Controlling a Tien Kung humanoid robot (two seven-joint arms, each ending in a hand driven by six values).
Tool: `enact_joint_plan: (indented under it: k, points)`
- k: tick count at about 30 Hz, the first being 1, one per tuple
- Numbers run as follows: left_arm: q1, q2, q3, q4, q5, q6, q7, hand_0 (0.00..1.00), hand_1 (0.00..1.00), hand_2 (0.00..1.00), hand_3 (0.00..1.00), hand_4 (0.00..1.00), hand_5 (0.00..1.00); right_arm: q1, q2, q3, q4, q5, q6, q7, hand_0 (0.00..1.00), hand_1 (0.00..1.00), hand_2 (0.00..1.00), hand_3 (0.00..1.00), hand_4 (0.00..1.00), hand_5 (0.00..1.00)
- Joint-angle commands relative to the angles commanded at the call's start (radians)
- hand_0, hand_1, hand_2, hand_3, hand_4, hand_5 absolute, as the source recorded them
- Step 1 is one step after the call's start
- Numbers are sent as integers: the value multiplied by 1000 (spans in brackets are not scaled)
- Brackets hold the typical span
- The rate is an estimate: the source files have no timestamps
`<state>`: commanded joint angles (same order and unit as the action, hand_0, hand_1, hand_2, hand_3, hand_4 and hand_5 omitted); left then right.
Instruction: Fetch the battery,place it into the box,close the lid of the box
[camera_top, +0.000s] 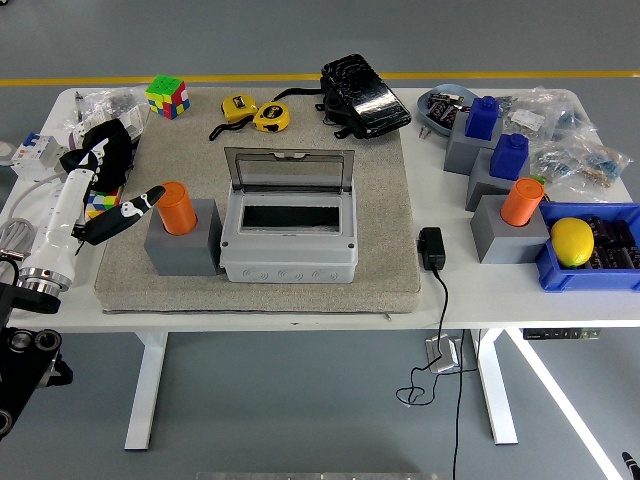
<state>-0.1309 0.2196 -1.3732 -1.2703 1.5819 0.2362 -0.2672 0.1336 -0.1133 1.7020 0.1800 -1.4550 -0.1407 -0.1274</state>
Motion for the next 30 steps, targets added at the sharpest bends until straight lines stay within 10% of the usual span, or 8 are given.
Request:
enact_joint_plan:
  k: [30]
  points:
    - [-157, -103, 145, 227, -269, -24, -117, 941, 998, 998, 996, 998, 588, 33, 13, 3, 0, 10, -5, -7, 848, 806, 769, 803, 998, 998]
